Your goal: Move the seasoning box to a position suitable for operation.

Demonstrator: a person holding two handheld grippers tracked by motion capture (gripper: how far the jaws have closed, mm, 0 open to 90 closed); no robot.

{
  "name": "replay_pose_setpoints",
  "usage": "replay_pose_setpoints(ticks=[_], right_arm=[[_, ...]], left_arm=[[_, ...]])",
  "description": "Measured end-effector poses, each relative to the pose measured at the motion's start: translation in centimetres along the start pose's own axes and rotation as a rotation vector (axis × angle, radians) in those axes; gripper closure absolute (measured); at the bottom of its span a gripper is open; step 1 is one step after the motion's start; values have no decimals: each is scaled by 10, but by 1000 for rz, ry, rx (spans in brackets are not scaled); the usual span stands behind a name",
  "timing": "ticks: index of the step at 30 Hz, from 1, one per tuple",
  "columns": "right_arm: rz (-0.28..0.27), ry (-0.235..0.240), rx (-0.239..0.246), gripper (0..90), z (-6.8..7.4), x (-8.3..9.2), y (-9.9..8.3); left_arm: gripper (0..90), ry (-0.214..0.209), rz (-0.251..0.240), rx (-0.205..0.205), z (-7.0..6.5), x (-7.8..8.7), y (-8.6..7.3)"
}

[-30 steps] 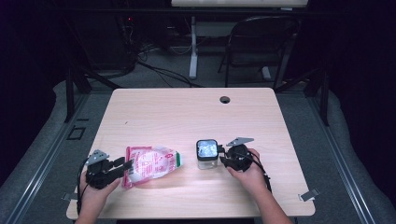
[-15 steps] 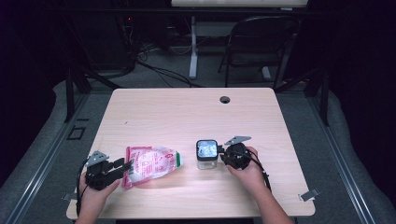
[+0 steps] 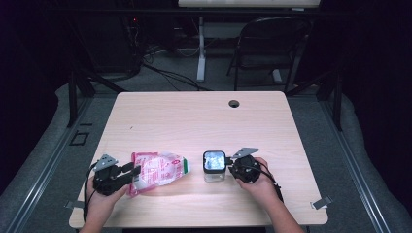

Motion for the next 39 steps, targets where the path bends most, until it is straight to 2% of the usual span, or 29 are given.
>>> replay_pose_setpoints(ticks=[3, 12, 18, 25, 30, 32, 34, 35, 37, 39], right_arm=[[-17, 22, 23, 780, 9, 1, -2], [-9, 49, 62, 781, 25, 4, -5], [-11, 74, 85, 781, 34, 5, -6], [4, 76, 113, 776, 42, 6, -7], [1, 96, 95, 759, 42, 6, -8], [-1, 140, 56, 732, 39, 8, -8], [-7, 150, 41, 707, 39, 9, -8], [-10, 180, 13, 686, 38, 12, -7], [-10, 194, -20, 668, 36, 16, -8], [0, 193, -28, 643, 35, 22, -9]], left_arm=[[614, -5, -3, -13, -4, -2, 2], [610, -8, 1, -45, -12, -4, 4], [599, -10, 0, -49, -15, -4, 5], [565, 0, -3, -64, -18, -3, 5], [544, -2, -1, -62, -20, -4, 6], [533, -7, 6, -62, -21, -4, 6], [531, -6, 6, -66, -22, -3, 6], [530, -1, 5, -64, -22, -3, 7], [524, -7, 0, -56, -22, -2, 8], [512, -13, 0, -53, -24, -1, 9]])
Point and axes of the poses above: each handheld gripper's, and its own axes: x roughly backward along the jaws, y roughly out of its top, z roughly to its left, the point moved 5 cm from there along -x, roughly forward along the jaws, and after that the axes turned 9 degrees about z, right-handed, at the moved point
